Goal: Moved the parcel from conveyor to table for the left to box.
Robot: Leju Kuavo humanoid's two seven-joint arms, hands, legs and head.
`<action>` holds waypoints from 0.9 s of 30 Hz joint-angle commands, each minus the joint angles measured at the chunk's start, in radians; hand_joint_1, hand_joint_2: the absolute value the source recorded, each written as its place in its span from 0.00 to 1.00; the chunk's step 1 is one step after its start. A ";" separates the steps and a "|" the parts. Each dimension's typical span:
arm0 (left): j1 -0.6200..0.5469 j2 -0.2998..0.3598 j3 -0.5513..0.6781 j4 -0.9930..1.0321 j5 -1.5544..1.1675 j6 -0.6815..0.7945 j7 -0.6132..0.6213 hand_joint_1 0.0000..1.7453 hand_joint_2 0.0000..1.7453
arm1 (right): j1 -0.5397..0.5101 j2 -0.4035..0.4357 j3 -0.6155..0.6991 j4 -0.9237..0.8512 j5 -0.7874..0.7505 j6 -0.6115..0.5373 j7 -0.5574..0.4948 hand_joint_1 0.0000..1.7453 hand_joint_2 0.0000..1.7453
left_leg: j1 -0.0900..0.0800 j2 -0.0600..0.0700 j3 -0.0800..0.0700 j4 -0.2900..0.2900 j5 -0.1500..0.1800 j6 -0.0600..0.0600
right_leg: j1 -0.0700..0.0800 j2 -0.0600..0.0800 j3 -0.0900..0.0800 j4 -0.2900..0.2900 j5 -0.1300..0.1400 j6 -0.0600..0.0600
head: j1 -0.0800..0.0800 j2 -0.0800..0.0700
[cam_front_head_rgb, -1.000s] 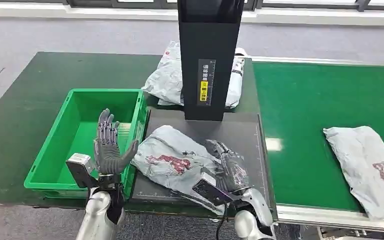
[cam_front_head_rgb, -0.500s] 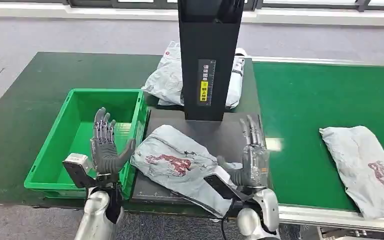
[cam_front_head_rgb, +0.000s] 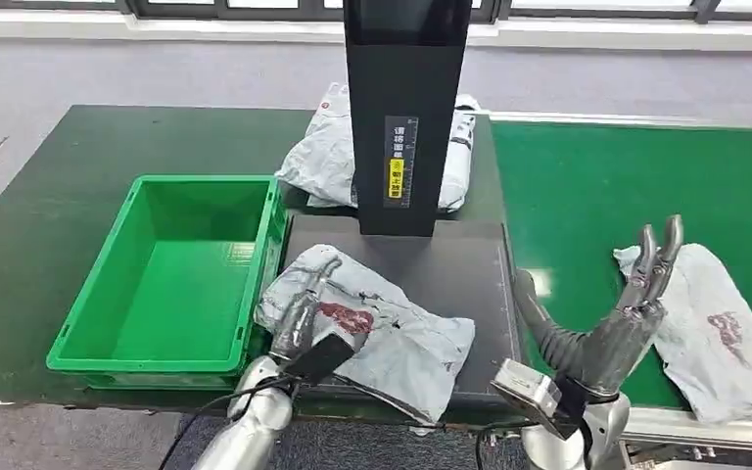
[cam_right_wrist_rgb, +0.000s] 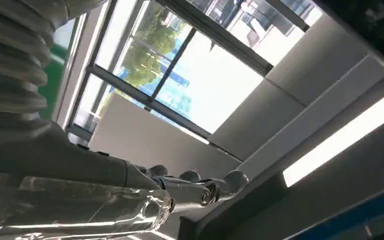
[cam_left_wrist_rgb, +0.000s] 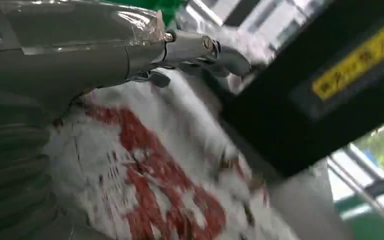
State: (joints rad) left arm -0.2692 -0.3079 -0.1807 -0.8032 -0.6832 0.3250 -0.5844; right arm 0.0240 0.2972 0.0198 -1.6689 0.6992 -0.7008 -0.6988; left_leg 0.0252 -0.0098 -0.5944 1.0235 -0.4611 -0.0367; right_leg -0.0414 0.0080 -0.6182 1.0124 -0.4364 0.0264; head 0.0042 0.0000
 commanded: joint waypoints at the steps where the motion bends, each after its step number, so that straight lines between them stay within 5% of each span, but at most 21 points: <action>1: -0.108 -0.041 -0.103 0.272 -0.059 -0.011 0.047 0.00 1.00 | 0.022 0.052 -0.032 -0.008 -0.014 0.003 0.001 0.00 1.00 | 0.000 -0.003 0.001 0.000 0.000 0.001 | 0.001 -0.004 0.002 -0.001 -0.001 -0.002 | 0.000 0.000; 21: -0.113 -0.041 -0.124 0.292 -0.094 -0.014 0.061 0.00 1.00 | 0.028 0.052 -0.032 -0.019 -0.019 0.003 0.001 0.00 1.00 | 0.000 -0.002 0.002 -0.001 0.001 0.003 | 0.001 -0.003 0.004 -0.001 -0.001 -0.003 | 0.000 0.000; 22: -0.114 -0.041 -0.131 0.298 -0.105 -0.011 0.072 0.74 1.00 | 0.029 0.052 -0.030 -0.017 -0.020 0.003 0.001 0.00 1.00 | 0.000 -0.002 0.001 -0.001 0.000 0.002 | 0.001 -0.002 0.003 -0.001 -0.001 -0.002 | 0.000 0.000; 23: -0.113 -0.041 -0.135 0.298 -0.107 -0.008 0.079 1.00 1.00 | 0.030 0.052 -0.031 -0.019 -0.022 0.003 0.001 0.00 1.00 | 0.000 -0.002 0.002 -0.001 0.000 0.003 | 0.001 -0.003 0.004 -0.002 -0.001 -0.003 | 0.000 0.000; 27: -0.109 -0.041 -0.134 0.288 -0.118 0.036 0.104 1.00 1.00 | 0.038 0.052 -0.032 -0.022 -0.027 0.003 0.001 0.00 1.00 | 0.000 -0.002 0.003 -0.002 0.000 0.003 | 0.001 -0.003 0.005 -0.002 -0.001 -0.004 | 0.000 0.000</action>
State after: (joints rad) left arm -0.3407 -0.3300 -0.2812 -0.5913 -0.7847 0.3197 -0.5199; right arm 0.0271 0.2972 0.0191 -1.6903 0.6825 -0.7000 -0.6985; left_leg 0.0252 -0.0099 -0.5941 1.0236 -0.4608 -0.0362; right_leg -0.0415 0.0086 -0.6167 1.0124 -0.4364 0.0265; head 0.0042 0.0000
